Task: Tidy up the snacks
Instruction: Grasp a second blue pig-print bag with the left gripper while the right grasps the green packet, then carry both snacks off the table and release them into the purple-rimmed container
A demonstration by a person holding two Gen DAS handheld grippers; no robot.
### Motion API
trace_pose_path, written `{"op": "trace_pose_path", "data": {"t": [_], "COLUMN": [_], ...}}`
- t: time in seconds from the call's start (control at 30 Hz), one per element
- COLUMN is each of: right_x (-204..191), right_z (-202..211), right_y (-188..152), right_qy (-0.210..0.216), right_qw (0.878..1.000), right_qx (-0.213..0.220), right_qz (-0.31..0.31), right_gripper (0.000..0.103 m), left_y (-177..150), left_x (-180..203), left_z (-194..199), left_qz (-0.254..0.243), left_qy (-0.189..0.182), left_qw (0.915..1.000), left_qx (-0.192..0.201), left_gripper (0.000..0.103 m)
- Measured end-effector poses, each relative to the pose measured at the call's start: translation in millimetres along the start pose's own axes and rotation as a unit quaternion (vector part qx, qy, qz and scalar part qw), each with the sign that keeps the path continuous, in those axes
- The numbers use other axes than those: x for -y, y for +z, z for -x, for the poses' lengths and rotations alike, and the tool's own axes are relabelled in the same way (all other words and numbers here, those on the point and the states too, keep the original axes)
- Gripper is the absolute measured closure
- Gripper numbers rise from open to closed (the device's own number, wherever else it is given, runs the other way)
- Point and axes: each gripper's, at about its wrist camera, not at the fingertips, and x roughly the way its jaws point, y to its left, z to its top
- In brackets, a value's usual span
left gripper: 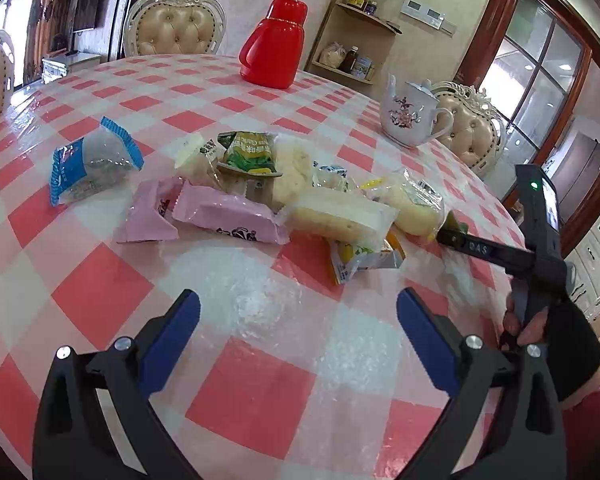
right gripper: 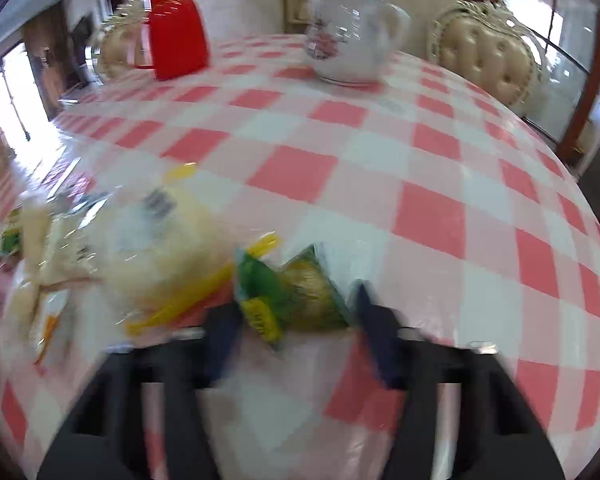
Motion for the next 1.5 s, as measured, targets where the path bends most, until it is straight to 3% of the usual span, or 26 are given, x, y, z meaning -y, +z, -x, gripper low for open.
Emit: {"op": "trace_pose_path", "data": {"t": [0.27, 0.37, 0.47, 0.57, 0.6, 0.63, 0.7, 0.8, 0.97, 1.2, 1.3, 1.33, 1.5], "right_x": [-44, -67, -90, -126, -136, -146, -158, -166, -163, -162, -155, -155, -152], "right_z": [72, 98, 121, 137, 140, 141, 138, 134, 123, 122, 121, 121, 117], "right_y": [-61, -74, -80, -85, -86, -88, -90, -92, -93, -94, -95, -95, -95], "right_qy": [0.115, 0.167, 0.224, 0.242, 0.240, 0.246, 0.262, 0.246, 0.232, 0.238, 0.233, 0.233, 0.220], "right_qw": [0.992, 0.980, 0.962, 0.957, 0.958, 0.956, 0.953, 0.959, 0.964, 0.963, 0.963, 0.963, 0.966], "right_qx": [0.054, 0.079, 0.107, 0.124, 0.128, 0.127, 0.117, 0.107, 0.096, 0.099, 0.101, 0.101, 0.100], "right_qz": [-0.026, -0.069, -0.112, -0.102, -0.096, -0.095, -0.100, -0.090, -0.091, -0.080, -0.089, -0.089, -0.091], "right_gripper": [0.064, 0.064, 0.064, 0.064, 0.064, 0.064, 0.064, 0.064, 0.064, 0.064, 0.064, 0.064, 0.064], "left_y": [2, 7, 23, 39, 46, 53, 69, 100, 126, 123, 114, 111, 94], "left_x": [-9, -11, -36, -93, -119, -135, -156, -161, -145, -142, -132, -131, -133], "left_z": [-1, 6, 28, 38, 33, 26, 11, -11, -45, -86, -70, -65, -30], "left_qz": [0.026, 0.018, 0.049, 0.163, 0.222, 0.250, 0.271, 0.242, 0.201, 0.155, 0.107, 0.103, 0.081], "left_qy": [0.011, 0.031, 0.075, 0.117, 0.129, 0.135, 0.143, 0.186, 0.219, 0.264, 0.270, 0.262, 0.226], "left_qw": [0.9996, 0.9993, 0.9950, 0.9779, 0.9659, 0.9588, 0.9518, 0.9518, 0.9532, 0.9473, 0.9548, 0.9579, 0.9698], "left_qx": [-0.007, 0.003, 0.045, 0.058, 0.037, 0.017, -0.016, -0.032, -0.056, -0.094, -0.061, -0.057, -0.041], "left_gripper": [0.004, 0.004, 0.004, 0.002, 0.002, 0.002, 0.002, 0.002, 0.002, 0.002, 0.040, 0.045, 0.046]}}
